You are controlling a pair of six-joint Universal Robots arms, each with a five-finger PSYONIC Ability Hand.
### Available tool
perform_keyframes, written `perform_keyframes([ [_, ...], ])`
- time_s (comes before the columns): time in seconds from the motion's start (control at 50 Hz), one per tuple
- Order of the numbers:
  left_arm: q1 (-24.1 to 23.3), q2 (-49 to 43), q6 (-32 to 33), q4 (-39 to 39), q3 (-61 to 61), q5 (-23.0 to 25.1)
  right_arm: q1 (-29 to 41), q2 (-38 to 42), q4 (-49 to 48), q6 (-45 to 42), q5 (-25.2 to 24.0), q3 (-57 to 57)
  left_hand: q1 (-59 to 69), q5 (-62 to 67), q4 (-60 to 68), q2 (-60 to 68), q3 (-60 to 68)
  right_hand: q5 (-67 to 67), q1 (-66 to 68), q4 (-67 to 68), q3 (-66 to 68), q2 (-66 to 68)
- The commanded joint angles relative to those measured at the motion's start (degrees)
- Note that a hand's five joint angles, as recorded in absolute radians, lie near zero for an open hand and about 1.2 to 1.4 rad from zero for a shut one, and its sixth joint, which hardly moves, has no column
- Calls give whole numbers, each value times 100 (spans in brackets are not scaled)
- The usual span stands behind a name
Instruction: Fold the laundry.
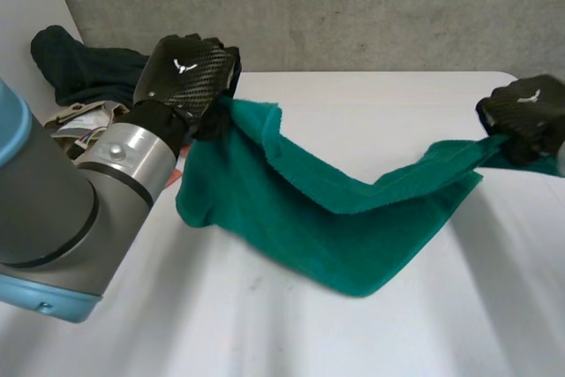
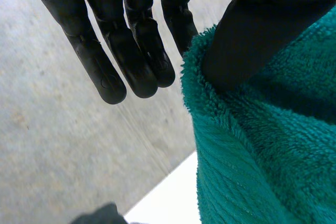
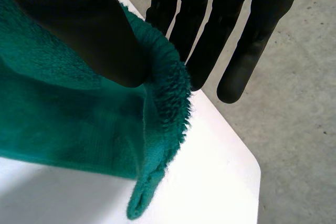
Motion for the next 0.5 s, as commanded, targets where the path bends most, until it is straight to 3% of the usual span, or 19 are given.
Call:
perform_keyframes([
  [0.02,107,-557,187,-1416,343,46,147,432,1832,-1233,316,-809,1521,1414,1139,1167,1180,1383,1678,1166,1218,1281],
  [0.14,116,-1542,802,-1744,984,11,621,1309,1666,-1490,1097,-1300,1521,1414,1139,1167,1180,1383,1678,1166,1218,1281],
  [0.26,230,-2229,1277,-1350,2223,11,920,2067,1157,-1490,1591,-2337,1521,1414,1139,1167,1180,1383,1678,1166,1218,1281],
  [0.34,414,-2292,1383,1,2980,11,1026,2130,-255,-1096,1662,-3401,1521,1414,1139,1167,1180,1383,1678,1166,1218,1281],
  [0.36,475,-2239,1375,770,3077,2,1035,2033,-1138,-755,1653,-3524,1521,1414,1139,1167,1180,1383,1678,1166,1218,1281],
  [0.44,608,-1889,1374,2373,2990,-33,1026,1420,-3232,-217,1653,-3229,1521,1414,1139,1167,1180,1383,1678,1166,1218,1281],
  [0.5,564,-1686,1374,2580,2762,-112,1026,1180,-3721,-189,1609,-2894,1521,1414,1139,1167,1180,1383,1678,1166,1218,1281],
])
